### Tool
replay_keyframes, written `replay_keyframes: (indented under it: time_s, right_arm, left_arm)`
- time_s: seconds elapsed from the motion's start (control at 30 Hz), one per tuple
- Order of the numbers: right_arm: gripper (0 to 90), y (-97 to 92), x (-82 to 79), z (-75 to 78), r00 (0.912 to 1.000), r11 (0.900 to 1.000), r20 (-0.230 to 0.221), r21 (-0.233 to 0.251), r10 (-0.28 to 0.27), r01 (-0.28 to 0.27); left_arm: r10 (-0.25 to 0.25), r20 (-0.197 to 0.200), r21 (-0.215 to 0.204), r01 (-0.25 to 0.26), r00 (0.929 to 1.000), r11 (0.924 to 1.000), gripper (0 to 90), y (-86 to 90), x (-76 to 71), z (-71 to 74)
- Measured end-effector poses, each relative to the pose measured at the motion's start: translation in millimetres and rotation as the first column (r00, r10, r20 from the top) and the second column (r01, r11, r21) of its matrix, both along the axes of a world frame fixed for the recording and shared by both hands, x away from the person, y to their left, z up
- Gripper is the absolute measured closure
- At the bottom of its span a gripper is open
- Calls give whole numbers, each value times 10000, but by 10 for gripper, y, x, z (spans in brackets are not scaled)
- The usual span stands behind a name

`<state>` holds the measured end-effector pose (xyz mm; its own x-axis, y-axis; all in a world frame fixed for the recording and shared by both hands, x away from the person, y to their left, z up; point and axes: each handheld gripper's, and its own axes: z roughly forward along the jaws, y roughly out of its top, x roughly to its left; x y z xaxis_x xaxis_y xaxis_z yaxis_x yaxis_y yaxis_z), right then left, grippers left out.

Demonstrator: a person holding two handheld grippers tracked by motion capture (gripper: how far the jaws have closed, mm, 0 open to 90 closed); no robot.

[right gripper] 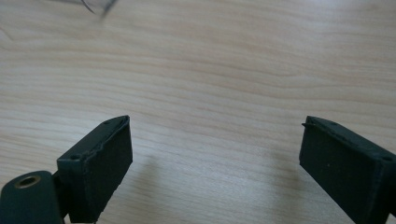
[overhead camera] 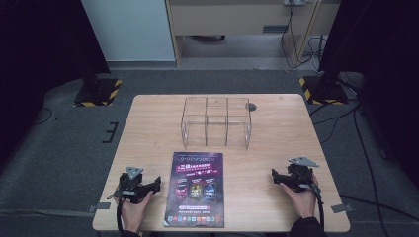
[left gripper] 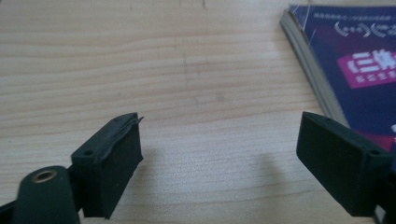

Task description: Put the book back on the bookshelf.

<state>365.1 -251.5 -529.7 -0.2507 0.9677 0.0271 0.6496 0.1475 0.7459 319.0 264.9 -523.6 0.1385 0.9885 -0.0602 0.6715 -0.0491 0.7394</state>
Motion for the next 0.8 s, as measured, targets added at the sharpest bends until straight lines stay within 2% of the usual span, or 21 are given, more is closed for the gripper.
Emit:
replay_keyframes:
  time_s: [0.17,0.2,0.4,0.43,0.53,0.8]
  right_arm:
    - [98,29,-55,92,9991,9994,367,272,192,-202]
    - [96,49,-83,142,9980,9988,565,390,279,-301]
    - [106,106,-133,233,9949,9951,808,738,602,-662]
    - [126,134,-158,269,9923,9925,982,886,760,-848]
    - [130,173,-173,316,9893,9895,1134,1015,916,-1033]
    - [174,294,-210,441,9805,9883,1557,749,1203,-1331]
  left_arm:
    - [-107,352,-275,117,9993,9996,137,0,-69,93]
    - [-147,443,-381,164,9989,9991,138,2,-92,120]
    - [-258,678,-536,295,9974,9981,143,-19,-131,182]
    - [-343,771,-578,388,9964,9976,143,-39,-142,204]
    - [-426,929,-608,484,9948,9970,145,-73,-161,233]
    - [-581,1270,-644,667,9902,9957,159,-133,-200,295]
